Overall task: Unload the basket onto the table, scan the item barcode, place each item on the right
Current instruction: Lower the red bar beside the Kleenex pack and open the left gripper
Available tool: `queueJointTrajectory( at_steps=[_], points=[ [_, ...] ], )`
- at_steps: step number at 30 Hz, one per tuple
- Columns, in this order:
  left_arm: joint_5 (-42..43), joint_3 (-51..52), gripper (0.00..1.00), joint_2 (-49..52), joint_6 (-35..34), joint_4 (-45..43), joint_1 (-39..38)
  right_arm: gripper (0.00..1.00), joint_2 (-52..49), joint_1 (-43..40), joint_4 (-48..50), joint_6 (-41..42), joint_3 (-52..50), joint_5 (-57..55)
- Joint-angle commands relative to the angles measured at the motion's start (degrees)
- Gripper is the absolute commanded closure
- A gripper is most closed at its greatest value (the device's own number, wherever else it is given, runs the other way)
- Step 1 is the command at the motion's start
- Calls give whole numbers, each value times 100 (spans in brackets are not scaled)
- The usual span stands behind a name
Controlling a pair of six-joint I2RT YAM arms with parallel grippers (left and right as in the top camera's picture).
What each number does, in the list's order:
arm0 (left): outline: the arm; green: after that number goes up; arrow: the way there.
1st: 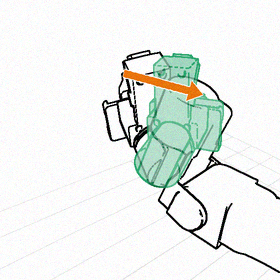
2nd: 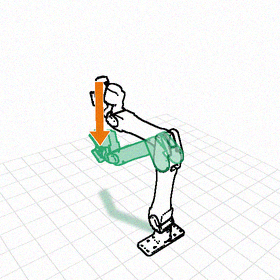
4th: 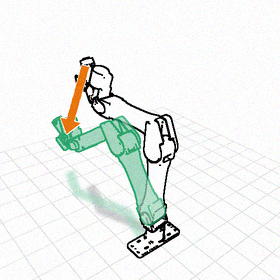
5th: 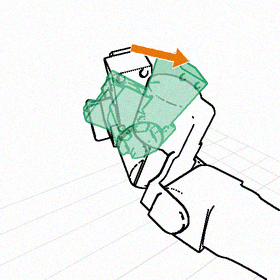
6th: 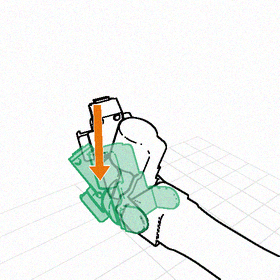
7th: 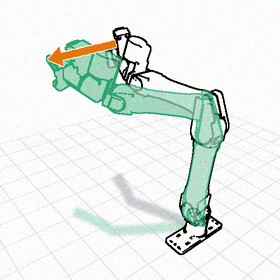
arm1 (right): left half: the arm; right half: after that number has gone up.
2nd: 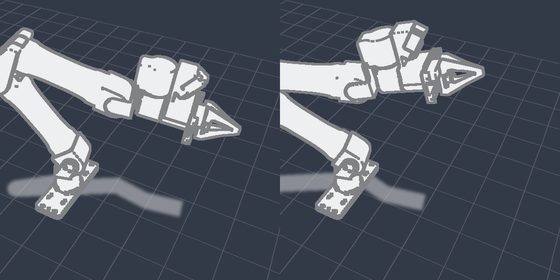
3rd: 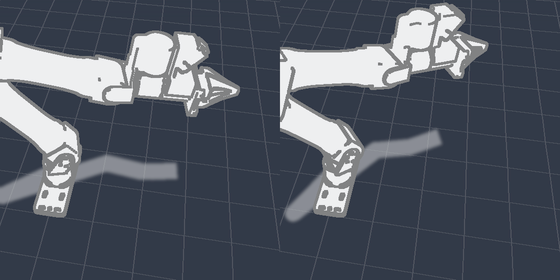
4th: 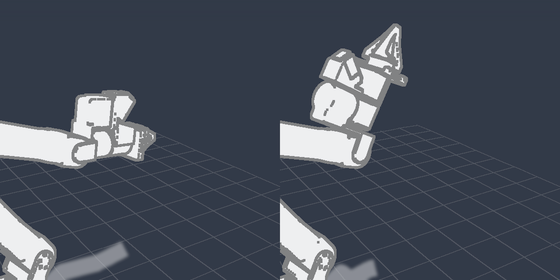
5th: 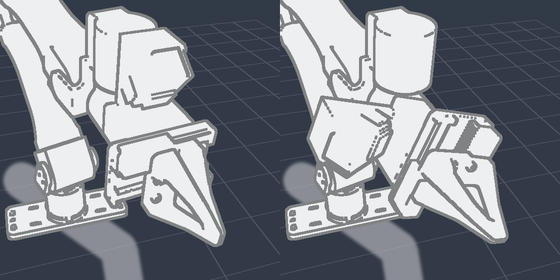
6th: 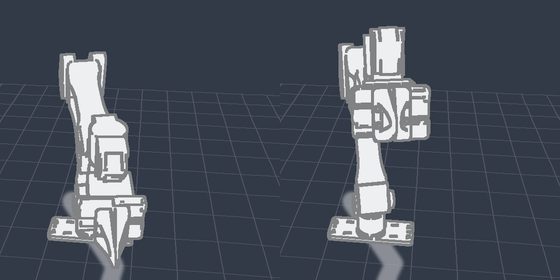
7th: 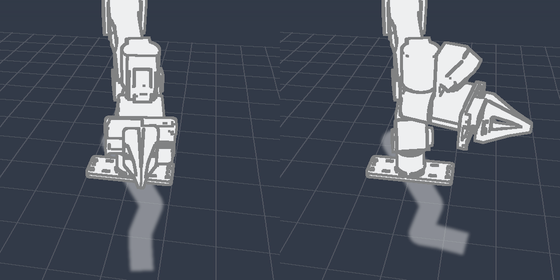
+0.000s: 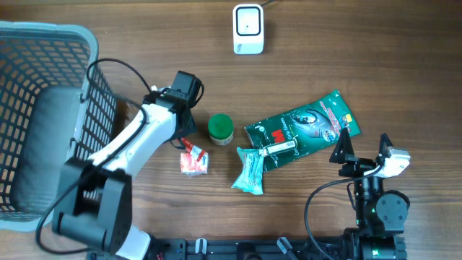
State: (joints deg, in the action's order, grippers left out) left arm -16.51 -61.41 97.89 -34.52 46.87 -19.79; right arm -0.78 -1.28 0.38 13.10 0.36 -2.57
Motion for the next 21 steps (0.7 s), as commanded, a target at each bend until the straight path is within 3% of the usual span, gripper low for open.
queueJointTrajectory(
  at_steps=[1,4,5,6,8,9,13,21],
  points=[
    [-42,50,96,254,153,-223,-28,0,35,24,20,-96,-7,48],
    [-46,50,95,269,153,-251,-63,0,35,24,20,-96,-7,48],
    [-48,50,91,269,153,-243,-68,0,35,24,20,-96,-7,48],
    [-50,50,78,269,153,-227,-70,0,35,26,20,-94,-7,48],
    [-50,37,35,260,153,-216,-68,0,35,26,20,-94,-7,48],
    [-50,7,0,249,153,-168,-68,0,35,24,20,-96,-7,48],
    [-431,-273,0,-42,109,184,-68,0,35,26,20,-94,-7,48],
    [-1257,-1303,0,-1930,111,125,-68,0,35,24,20,-96,-7,48]
  ],
)
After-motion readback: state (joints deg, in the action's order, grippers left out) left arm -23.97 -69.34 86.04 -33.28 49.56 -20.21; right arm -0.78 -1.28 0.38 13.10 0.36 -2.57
